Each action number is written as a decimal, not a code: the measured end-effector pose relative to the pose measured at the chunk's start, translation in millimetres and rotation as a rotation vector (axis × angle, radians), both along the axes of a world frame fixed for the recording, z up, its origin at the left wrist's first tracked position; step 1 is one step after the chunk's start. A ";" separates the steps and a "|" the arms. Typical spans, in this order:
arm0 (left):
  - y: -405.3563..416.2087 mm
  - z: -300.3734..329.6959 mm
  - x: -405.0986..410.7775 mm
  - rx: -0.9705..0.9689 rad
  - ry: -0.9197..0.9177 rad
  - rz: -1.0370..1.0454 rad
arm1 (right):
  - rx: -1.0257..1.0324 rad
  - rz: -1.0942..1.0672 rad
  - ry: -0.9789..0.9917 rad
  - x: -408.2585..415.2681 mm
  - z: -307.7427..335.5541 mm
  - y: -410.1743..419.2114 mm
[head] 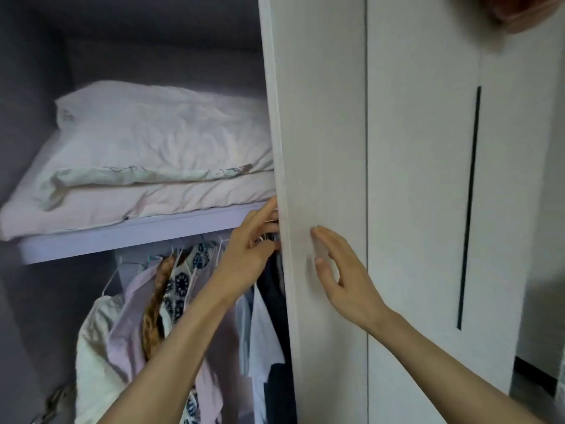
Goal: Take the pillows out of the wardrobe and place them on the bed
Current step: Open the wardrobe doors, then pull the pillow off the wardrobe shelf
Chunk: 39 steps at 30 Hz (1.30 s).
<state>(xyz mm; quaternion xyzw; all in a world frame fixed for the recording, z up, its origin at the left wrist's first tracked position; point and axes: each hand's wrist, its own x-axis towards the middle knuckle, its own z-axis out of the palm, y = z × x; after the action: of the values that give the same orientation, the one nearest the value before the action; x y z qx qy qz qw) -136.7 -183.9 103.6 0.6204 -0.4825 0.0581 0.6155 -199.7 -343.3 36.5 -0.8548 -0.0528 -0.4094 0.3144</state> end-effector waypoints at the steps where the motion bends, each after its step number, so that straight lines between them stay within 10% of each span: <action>1: -7.4 -0.8 -9.3 0.006 -0.043 -0.053 | 0.026 0.001 -0.034 -14.5 0.1 -4.2; 18: -234.8 22.6 -89.9 0.443 -0.817 -0.049 | 0.297 -0.605 -0.236 -160.2 26.5 -141.5; 30: -269.6 36.3 -88.0 0.480 -0.908 -0.023 | 0.359 -0.791 -0.246 -155.0 32.1 -168.6; 39: -165.3 48.8 9.9 0.336 -0.784 0.328 | -0.092 -0.787 -0.483 -68.8 67.4 -105.3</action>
<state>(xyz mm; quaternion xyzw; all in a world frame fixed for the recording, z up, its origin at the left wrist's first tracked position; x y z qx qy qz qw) -126.8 -349.2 152.4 0.7110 -0.5771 0.3062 0.2601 -268.5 -448.5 103.9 -0.7031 0.1859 -0.6822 0.0757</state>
